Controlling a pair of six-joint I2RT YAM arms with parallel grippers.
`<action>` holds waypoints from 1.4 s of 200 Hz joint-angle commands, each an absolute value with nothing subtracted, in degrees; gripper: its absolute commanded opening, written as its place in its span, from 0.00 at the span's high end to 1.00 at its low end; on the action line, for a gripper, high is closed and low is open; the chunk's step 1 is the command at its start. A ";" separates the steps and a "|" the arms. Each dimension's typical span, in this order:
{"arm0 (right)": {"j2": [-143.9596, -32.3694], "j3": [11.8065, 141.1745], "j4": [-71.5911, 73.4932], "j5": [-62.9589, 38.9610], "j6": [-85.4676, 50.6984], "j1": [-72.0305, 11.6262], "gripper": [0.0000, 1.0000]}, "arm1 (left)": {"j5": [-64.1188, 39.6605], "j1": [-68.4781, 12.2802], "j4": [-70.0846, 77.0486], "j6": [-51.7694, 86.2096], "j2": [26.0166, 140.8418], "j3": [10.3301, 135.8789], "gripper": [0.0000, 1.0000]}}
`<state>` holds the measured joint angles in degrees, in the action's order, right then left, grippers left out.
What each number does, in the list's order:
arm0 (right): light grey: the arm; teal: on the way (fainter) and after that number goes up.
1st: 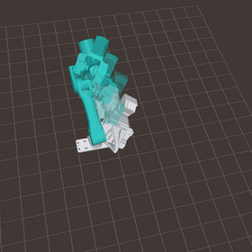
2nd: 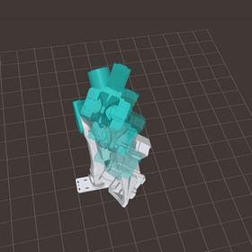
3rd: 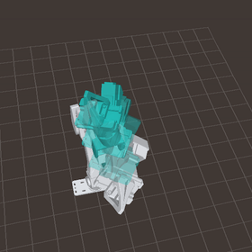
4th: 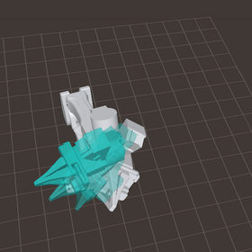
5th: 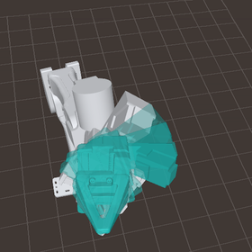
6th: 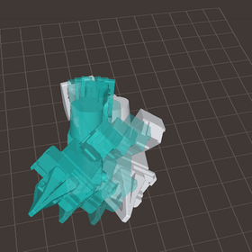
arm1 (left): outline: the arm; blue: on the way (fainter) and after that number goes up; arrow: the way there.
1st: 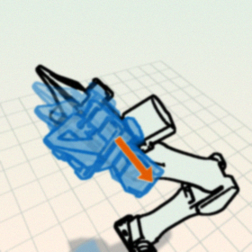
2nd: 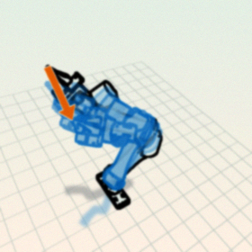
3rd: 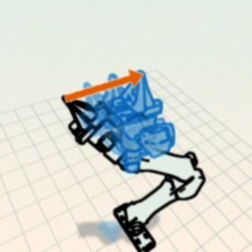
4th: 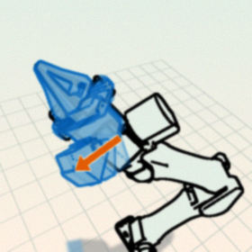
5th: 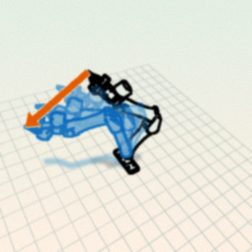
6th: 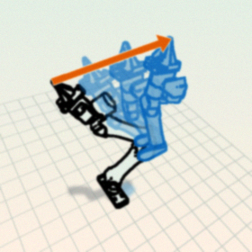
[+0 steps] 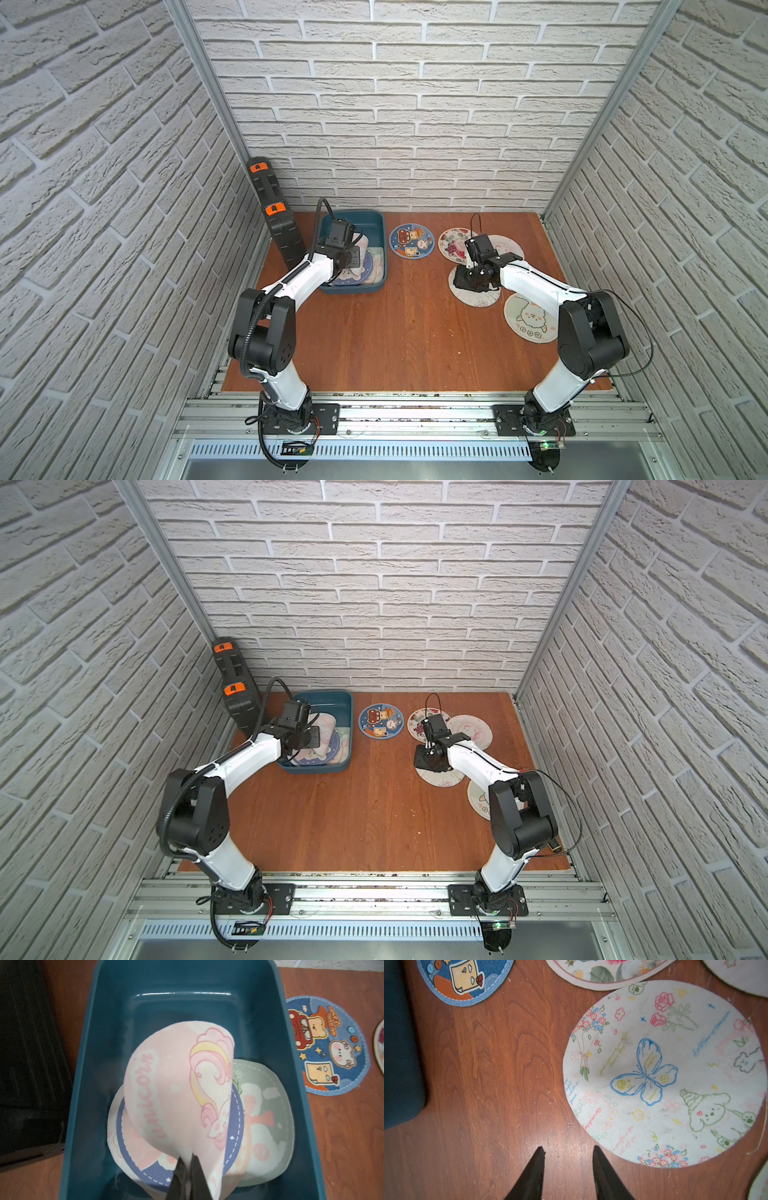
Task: Put the coasters into the storage box
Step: Place the coaster in the storage box.
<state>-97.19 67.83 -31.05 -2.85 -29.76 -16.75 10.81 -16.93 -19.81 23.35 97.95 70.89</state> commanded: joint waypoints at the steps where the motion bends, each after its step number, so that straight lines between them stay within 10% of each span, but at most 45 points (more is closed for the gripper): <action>1: -97.82 68.65 -30.41 -2.86 -29.42 -17.23 0.61 | 13.52 -16.89 -22.52 24.78 100.43 71.91 1.00; 158: -97.30 67.59 -30.36 -2.22 -29.09 -17.49 0.61 | 18.46 -16.14 -33.34 26.27 109.07 78.74 1.00; 228: -96.53 66.71 -30.25 -2.07 -29.00 -17.58 0.61 | 18.67 -16.05 -34.02 26.55 107.65 78.03 0.28; 280: -95.74 65.74 -30.06 -1.93 -29.17 -17.76 0.61 | 12.43 -16.00 -27.02 26.63 101.68 73.36 0.02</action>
